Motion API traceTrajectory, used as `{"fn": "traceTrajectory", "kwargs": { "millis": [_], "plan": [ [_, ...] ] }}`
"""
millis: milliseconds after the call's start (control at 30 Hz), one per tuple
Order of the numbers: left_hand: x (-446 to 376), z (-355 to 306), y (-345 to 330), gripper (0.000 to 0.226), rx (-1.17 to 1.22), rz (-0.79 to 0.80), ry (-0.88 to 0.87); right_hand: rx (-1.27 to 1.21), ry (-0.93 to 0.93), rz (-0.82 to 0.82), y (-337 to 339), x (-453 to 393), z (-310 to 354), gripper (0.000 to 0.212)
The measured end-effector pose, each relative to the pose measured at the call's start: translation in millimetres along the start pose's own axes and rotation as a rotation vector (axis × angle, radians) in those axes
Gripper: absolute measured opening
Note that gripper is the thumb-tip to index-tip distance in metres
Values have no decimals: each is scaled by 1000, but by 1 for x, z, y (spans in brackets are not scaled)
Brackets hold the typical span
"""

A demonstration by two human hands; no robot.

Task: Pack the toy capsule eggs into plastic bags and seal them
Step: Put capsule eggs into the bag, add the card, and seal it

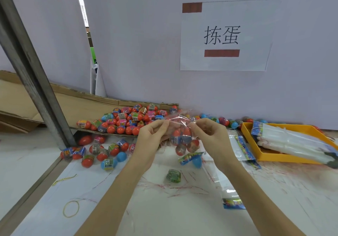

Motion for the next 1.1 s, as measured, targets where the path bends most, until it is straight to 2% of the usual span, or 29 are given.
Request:
{"fn": "traceTrajectory", "kwargs": {
  "millis": [200,233,333,400,600,733,767,833,933,1000,1100],
  "plan": [
    [2,1,-6,22,-115,-110,-114,302,409,-181,-7,7,5,8],
    [1,2,-5,21,-107,-135,-116,286,390,-156,-8,7,5,7],
    [-1,2,1,16,-69,-210,-98,181,149,35,-9,4,0,5],
    [-2,3,3,13,-76,-230,-96,218,91,107,-8,4,-5,5],
    [-2,7,1,11,-96,-210,-39,374,262,-85,-6,4,-7,10],
    [-2,8,2,16,-79,-169,15,417,214,-76,-8,5,-12,1],
    [-2,7,1,17,-88,-156,3,432,230,-113,-7,6,-11,6],
    [0,6,-1,19,-142,-131,-61,476,394,-168,-8,9,-3,14],
    [4,7,-8,21,-276,-53,-223,494,679,-100,-16,17,8,10],
    [7,7,-11,21,-345,1,-341,511,765,-58,-22,21,11,12],
    [11,6,-13,24,-396,54,-443,522,767,-66,-24,23,11,20]
  ]
}}
Point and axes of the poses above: each hand's wrist, its own x-axis away from the middle knuckle, its own y-axis out of the back of the hand, z = x × y, the point moved 2 cm from there along -x, towards the middle knuckle, and after that the axes turned 8 degrees about -z, right-handed, at the moved point
